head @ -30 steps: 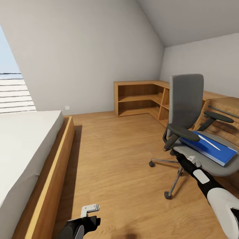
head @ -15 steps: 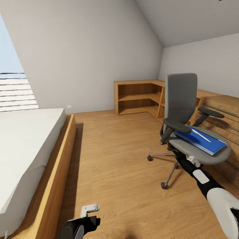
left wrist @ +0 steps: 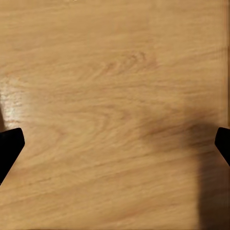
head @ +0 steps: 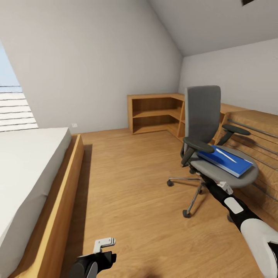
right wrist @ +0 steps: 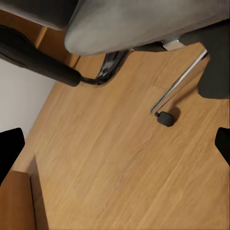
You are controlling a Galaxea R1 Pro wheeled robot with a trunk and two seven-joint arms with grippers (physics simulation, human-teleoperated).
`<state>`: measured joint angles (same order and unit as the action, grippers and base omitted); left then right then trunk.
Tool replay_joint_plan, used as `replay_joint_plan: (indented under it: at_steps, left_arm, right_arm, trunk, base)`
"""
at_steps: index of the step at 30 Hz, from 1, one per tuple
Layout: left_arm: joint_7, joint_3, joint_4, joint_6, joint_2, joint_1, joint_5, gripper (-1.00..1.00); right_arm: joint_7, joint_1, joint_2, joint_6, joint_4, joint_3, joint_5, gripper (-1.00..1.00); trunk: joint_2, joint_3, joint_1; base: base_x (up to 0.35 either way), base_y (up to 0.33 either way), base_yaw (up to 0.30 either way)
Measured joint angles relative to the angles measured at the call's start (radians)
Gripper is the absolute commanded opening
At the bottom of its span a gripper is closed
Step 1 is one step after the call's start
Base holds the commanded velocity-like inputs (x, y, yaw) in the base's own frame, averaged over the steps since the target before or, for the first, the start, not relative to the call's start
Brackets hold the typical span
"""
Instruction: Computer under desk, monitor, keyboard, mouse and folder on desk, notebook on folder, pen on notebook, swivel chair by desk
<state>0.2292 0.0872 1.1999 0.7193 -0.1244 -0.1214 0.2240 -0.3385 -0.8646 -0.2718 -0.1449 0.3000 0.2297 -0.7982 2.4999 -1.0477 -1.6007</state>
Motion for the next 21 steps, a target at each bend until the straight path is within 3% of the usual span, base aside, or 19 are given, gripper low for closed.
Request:
replay_joint_plan:
  at_steps: [21]
  left_arm:
    - [0.004, 0.004, 0.0, 0.0, 0.001, 0.0, -0.001, 1.0]
  right_arm:
    - [0.0, 0.0, -0.002, -0.001, 0.001, 0.001, 0.0, 1.0]
  trunk:
    - [0.0, 0.016, 0.0]
  base:
    - [0.0, 0.0, -0.233]
